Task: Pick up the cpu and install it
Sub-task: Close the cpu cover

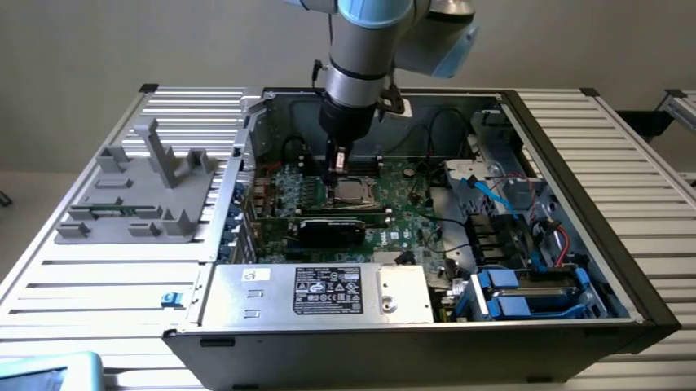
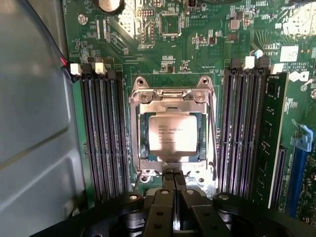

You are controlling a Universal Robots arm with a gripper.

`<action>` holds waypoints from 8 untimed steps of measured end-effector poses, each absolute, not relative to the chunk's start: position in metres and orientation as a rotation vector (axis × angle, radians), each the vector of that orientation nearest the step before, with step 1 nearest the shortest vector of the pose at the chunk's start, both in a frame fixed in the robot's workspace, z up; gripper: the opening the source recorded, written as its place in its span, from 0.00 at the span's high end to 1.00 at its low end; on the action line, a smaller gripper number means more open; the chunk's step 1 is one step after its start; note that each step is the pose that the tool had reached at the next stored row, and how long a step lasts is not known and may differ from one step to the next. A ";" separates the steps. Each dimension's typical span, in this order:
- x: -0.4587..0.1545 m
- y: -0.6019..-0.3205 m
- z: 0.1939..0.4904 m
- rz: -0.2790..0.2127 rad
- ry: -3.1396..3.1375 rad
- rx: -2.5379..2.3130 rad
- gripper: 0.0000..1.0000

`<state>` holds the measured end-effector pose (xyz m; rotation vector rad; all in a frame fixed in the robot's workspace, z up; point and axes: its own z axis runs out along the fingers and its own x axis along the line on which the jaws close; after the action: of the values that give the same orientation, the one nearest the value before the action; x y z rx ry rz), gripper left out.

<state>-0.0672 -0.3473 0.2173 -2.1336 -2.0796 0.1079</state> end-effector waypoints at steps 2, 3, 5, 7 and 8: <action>-0.069 -0.347 0.215 0.098 -2.085 -2.138 0.88; -0.069 -0.347 0.215 0.093 -2.088 -2.141 0.88; -0.069 -0.347 0.214 0.085 -2.092 -2.145 0.88; -0.069 -0.347 0.212 0.083 -2.092 -2.145 0.88; -0.069 -0.347 0.212 0.082 -2.093 -2.146 0.88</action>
<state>-0.0693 -0.3473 0.2119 -2.1456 -2.0927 0.0823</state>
